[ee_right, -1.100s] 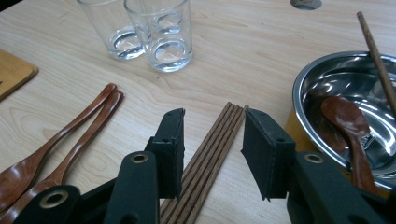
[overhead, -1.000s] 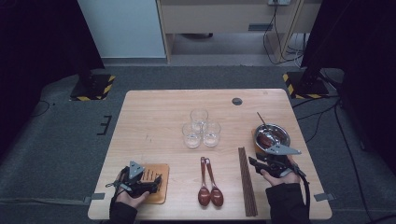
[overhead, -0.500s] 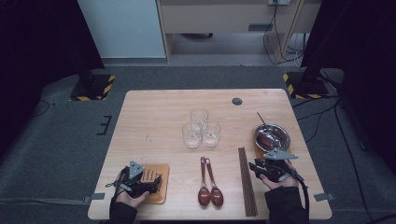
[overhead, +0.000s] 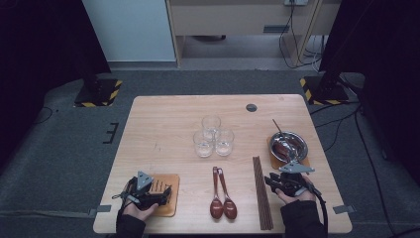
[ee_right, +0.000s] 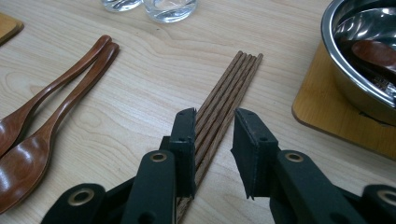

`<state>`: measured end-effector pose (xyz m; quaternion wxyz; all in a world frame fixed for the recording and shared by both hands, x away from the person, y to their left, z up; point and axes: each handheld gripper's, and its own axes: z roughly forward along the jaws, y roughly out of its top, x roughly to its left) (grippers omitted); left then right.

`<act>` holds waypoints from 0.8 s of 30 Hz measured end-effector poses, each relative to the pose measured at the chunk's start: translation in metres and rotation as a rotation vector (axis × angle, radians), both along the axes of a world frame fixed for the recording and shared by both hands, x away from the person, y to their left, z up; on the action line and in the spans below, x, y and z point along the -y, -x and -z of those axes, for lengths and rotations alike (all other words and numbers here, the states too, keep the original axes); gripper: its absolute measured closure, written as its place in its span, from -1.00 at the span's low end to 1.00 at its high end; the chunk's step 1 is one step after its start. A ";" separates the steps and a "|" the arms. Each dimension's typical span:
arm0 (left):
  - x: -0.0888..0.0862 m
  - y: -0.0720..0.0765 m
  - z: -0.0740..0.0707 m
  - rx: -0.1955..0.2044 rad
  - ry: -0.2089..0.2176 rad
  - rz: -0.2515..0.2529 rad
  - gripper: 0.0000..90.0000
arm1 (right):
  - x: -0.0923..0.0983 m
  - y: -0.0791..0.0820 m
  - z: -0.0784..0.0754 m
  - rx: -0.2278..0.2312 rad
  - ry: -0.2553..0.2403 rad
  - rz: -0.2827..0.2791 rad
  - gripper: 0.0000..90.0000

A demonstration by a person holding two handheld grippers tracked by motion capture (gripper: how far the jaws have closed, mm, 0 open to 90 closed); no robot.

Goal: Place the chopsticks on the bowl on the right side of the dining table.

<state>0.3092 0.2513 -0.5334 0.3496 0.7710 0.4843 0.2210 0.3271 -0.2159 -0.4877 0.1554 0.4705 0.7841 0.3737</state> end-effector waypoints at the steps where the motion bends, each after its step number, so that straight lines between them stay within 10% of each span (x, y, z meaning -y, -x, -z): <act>1: 0.000 0.000 0.000 0.000 0.000 0.000 -0.92 | 0.000 0.000 0.001 0.003 0.003 -0.003 0.56; 24: 0.000 0.000 0.000 0.000 0.000 0.000 -0.92 | -0.008 -0.002 0.023 -0.077 0.056 -0.034 0.63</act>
